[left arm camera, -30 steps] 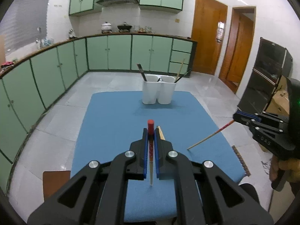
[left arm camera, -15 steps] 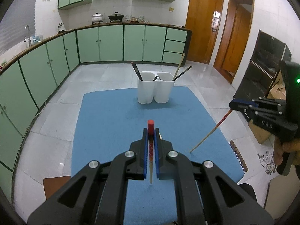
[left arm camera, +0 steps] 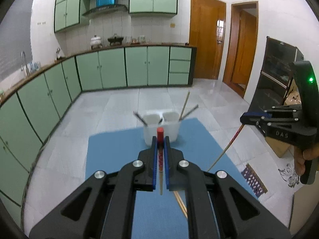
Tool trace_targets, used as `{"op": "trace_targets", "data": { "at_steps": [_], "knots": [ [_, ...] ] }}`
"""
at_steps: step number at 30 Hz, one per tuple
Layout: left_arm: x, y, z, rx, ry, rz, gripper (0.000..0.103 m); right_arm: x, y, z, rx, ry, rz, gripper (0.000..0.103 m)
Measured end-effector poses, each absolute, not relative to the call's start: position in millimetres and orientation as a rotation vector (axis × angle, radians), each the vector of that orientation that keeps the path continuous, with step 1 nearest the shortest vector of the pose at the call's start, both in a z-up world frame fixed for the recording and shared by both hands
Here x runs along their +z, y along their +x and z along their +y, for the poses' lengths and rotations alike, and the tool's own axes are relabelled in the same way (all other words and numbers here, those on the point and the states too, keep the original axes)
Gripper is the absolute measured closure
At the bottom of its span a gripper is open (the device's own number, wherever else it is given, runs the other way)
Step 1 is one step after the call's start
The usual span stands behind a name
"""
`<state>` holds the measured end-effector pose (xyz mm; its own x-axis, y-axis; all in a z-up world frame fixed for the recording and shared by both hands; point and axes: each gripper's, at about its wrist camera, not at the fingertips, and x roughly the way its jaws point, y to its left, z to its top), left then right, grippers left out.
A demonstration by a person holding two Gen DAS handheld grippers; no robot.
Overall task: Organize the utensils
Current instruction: 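Lift both red-patterned chopsticks and carry them over the white holder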
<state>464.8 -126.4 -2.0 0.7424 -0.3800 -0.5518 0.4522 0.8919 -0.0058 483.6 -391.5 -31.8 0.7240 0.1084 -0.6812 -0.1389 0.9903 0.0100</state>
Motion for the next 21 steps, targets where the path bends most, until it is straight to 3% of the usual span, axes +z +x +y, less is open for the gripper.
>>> {"op": "trace_targets", "data": {
  "at_steps": [9,21],
  "knots": [
    [44.7,513.1,-146.0,-0.452,0.061,0.516,0.098,22.5,516.3,-393.4,0.132,-0.026,0.688,0.097],
    [57.4,599.5,-184.2,-0.400,0.051,0.444,0.098,60.4,594.4,-405.7,0.090,0.037,0.617,0.097]
  ]
}}
